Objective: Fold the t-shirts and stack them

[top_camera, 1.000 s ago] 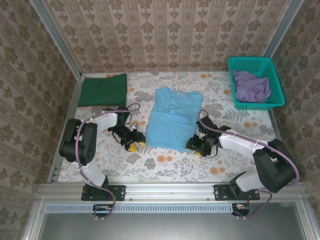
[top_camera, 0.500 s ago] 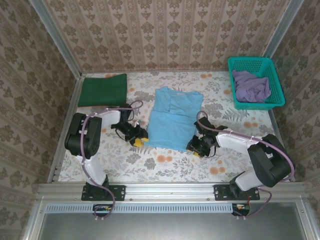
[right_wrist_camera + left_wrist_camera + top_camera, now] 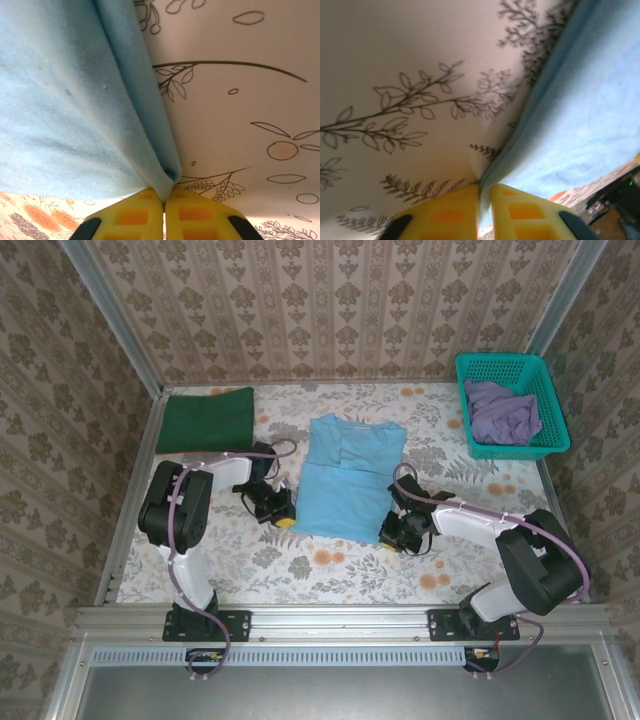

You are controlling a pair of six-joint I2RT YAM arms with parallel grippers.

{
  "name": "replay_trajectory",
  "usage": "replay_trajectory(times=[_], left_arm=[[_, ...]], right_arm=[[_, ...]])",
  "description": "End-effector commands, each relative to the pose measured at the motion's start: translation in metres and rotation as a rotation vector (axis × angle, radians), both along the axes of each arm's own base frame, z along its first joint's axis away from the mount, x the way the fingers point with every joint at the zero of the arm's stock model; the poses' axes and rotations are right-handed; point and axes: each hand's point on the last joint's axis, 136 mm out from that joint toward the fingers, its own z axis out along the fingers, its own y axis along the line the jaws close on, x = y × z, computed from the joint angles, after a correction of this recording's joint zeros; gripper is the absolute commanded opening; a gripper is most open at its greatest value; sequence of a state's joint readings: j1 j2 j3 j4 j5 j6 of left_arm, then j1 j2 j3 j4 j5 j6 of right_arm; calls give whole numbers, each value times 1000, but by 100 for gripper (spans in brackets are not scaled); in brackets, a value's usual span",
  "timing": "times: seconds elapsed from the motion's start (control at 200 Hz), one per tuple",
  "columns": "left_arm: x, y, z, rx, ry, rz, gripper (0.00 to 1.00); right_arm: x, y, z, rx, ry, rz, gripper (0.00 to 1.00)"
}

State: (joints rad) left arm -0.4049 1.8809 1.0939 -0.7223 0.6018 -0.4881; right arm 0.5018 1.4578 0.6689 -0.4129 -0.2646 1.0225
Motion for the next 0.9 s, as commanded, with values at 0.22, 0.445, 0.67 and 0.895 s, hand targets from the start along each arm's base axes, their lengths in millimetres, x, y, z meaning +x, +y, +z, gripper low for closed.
replay_trajectory(times=[0.22,0.445,0.67,0.895], left_arm=[[9,12,3,97,-69,-71,0],[-9,13,15,27,-60,-85,10],[-28,15,30,-114,10,-6,36],[-30,4,29,-127,25,-15,41]], right_arm=[[21,-11,20,-42,-89,93,0],[14,-6,15,-10,-62,137,0],[9,-2,8,25,-46,121,0],[10,0,5,34,-41,112,0]])
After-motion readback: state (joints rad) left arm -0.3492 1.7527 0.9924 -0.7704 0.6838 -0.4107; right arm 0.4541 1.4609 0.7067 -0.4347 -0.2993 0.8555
